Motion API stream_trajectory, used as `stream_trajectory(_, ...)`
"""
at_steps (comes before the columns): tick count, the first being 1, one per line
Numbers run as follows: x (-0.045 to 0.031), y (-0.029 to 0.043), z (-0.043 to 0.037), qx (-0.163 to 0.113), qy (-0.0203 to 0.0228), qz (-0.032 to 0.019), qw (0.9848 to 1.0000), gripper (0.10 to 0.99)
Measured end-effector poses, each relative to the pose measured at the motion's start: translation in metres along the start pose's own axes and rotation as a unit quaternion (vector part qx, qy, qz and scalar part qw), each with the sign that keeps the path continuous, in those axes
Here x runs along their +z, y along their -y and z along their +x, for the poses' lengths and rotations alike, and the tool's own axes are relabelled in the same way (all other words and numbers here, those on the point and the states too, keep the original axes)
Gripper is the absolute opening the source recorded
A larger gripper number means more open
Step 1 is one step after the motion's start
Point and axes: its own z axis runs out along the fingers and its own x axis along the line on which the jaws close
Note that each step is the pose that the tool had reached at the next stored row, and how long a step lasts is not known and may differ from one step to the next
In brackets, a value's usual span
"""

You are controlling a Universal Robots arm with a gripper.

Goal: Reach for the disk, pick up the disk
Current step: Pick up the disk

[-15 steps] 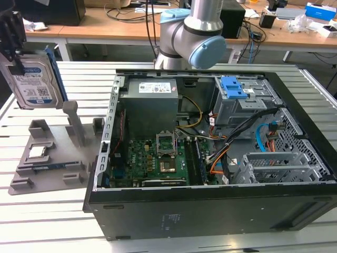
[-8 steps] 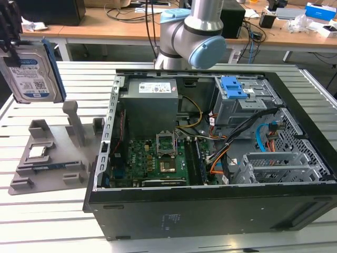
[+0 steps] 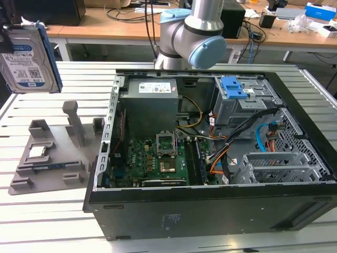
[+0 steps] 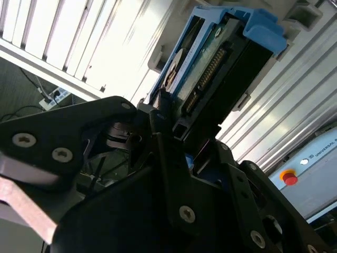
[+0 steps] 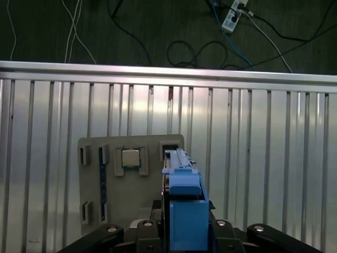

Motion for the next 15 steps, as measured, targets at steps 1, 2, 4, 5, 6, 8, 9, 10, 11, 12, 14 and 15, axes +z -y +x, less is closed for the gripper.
stream_trajectory(1,-0.0025,-0.0001,-0.0001,0.0,0.0,0.0,1.0,0.365)
stream_trajectory(2,-0.0068,-0.0003,-0.0002,0.0,0.0,0.0,1.0,0.365)
stream_trajectory(4,-0.0149,-0.0006,-0.0004,0.0,0.0,0.0,1.0,0.365)
stream_trajectory(5,-0.0178,-0.0007,-0.0004,0.0,0.0,0.0,1.0,0.365)
stream_trajectory(6,-0.0205,-0.0008,-0.0005,0.0,0.0,0.0,1.0,0.365)
stream_trajectory(8,-0.0302,-0.0012,-0.0007,0.0,0.0,0.0,1.0,0.365)
stream_trajectory(9,-0.0327,-0.0012,-0.0007,0.0,0.0,0.0,1.0,0.365)
stream_trajectory(10,-0.0351,-0.0013,-0.0008,0.0,0.0,0.0,1.0,0.365)
stream_trajectory(11,-0.0395,-0.0015,-0.0009,0.0,0.0,0.0,1.0,0.365)
stream_trajectory(12,-0.0445,-0.0017,-0.0011,0.0,0.0,0.0,1.0,0.365)
stream_trajectory(14,-0.0523,-0.002,-0.0013,0.0,0.0,0.0,1.0,0.365)
stream_trajectory(15,-0.0546,-0.0021,-0.0013,0.0,0.0,0.0,1.0,0.365)
